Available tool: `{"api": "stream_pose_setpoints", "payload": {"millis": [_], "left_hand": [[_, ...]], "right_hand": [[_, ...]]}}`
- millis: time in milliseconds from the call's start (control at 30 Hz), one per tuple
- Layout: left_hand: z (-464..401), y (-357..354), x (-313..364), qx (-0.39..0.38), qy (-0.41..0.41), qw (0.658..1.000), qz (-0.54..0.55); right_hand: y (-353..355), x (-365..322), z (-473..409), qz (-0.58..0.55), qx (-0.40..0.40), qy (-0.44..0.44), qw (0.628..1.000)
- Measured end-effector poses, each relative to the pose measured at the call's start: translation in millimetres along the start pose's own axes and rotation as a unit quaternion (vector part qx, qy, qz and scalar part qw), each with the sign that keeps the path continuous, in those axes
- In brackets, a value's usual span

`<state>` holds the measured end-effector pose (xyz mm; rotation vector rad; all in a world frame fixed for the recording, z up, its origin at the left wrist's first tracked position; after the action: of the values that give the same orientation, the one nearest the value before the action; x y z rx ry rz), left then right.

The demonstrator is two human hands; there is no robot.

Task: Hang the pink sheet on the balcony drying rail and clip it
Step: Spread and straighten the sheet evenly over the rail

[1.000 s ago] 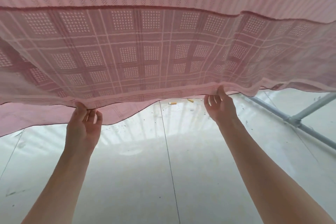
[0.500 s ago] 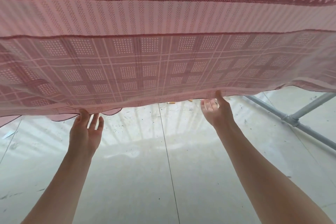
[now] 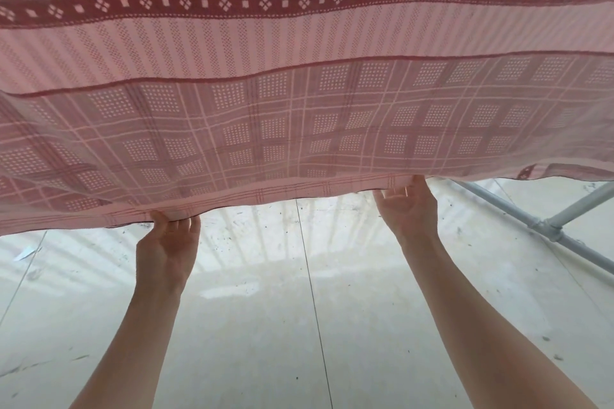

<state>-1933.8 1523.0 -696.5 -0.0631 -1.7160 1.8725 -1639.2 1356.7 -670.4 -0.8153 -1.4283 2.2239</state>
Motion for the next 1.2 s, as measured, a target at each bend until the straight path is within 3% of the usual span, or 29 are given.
{"api": "stream_pose_setpoints", "payload": {"millis": [500,600,667,767,867,967,1067,1100,1133,1200], "left_hand": [[2.2,15.2,6.8,0.055,-0.04,0.992,-0.105],[10.5,8.0,14.0,0.112,-0.034,0.977,-0.18],[26.6,1.1,20.6,0.193,-0.014,0.955,-0.225],[66.7,-13.3,26.6,0.295,0.08,0.884,-0.354],[116.7,-50.1,32.7,0.291,0.172,0.746,-0.574],[160.4,-109.7,49.4,0.195,0.198,0.606,-0.745],[194.3,-187.9,81.9,0.042,0.143,0.439,-0.886],[206.5,-216.4,94.0,0.009,0.13,0.408,-0.904],[218.3,-246.2,106.2,-0.006,0.118,0.401,-0.908],[241.3,-308.6,133.5,-0.019,0.074,0.414,-0.907]], "right_hand": [[17.2,-2.4,-6.4,0.056,0.074,0.019,0.996],[17.4,-10.6,-0.9,0.105,0.089,0.024,0.99],[14.9,-12.9,16.5,0.238,0.124,-0.03,0.963],[7.9,-13.2,65.6,0.459,0.182,-0.146,0.857],[-27.1,-19.6,123.9,0.657,0.145,-0.185,0.717],[-79.4,-27.0,172.4,0.818,0.048,-0.189,0.541],[-150.6,-32.0,215.8,0.911,-0.055,-0.156,0.377],[-177.9,-32.1,231.7,0.928,-0.082,-0.144,0.334],[-208.6,-31.8,247.5,0.939,-0.106,-0.125,0.303],[-280.1,-29.7,280.0,0.944,-0.152,-0.081,0.281]]}}
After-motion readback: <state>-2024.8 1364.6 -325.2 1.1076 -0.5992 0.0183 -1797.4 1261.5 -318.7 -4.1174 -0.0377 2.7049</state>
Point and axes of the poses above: each hand's wrist, its own z-axis away from the middle knuckle, its own y-axis out of the back of the hand, x = y × z, the point moved 4 cm from there along -z, towards the middle knuckle, and after that the axes turned 6 degrees about -x, right-handed, at the moved point
